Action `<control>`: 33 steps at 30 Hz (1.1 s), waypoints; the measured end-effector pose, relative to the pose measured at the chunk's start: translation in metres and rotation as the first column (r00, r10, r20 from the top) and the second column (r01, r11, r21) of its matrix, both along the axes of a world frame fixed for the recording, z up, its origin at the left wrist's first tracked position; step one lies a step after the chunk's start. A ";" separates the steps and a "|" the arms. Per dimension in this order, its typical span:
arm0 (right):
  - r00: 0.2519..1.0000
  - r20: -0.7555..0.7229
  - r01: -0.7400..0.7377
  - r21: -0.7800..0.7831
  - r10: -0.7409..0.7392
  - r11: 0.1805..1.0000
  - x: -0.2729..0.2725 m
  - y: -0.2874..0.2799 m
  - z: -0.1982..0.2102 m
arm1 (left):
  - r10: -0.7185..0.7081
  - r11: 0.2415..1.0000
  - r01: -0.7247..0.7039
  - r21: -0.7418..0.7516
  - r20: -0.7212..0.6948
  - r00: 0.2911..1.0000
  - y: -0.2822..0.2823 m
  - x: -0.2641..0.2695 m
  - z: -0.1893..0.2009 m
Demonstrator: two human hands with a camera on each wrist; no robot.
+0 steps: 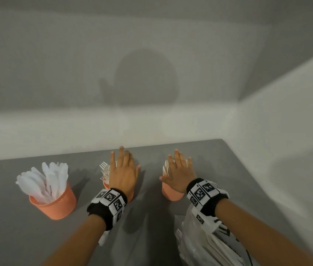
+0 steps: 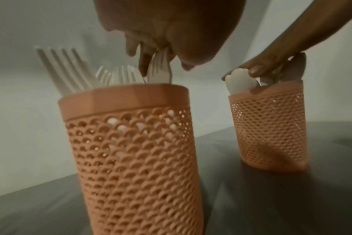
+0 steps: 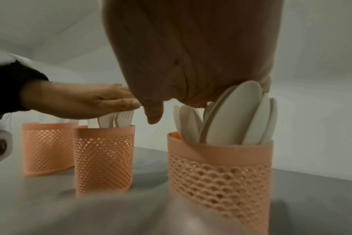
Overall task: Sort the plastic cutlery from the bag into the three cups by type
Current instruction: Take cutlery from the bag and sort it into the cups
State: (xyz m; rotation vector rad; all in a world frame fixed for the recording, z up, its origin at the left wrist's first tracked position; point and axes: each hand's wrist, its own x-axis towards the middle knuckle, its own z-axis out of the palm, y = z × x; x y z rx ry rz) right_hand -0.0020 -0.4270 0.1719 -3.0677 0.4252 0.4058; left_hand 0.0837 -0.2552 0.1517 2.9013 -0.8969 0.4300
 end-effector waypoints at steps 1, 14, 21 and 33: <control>1.000 -0.008 0.000 0.013 0.000 1.000 0.001 -0.001 0.000 | 0.061 0.997 -0.059 0.045 -0.062 0.996 0.001 0.000 0.003; 0.932 0.293 0.023 0.540 -0.214 0.841 -0.026 -0.005 0.060 | -0.173 0.888 -0.007 -0.461 -0.347 0.922 -0.011 -0.030 0.046; 0.967 -0.060 0.218 0.698 -0.248 0.682 -0.107 -0.002 0.074 | -0.609 0.660 0.071 -0.747 -0.478 0.633 -0.043 -0.096 0.046; 0.910 -0.309 0.367 0.297 -0.275 0.881 -0.183 0.005 -0.028 | -0.362 0.931 0.248 -0.269 -0.768 0.528 -0.044 -0.170 -0.004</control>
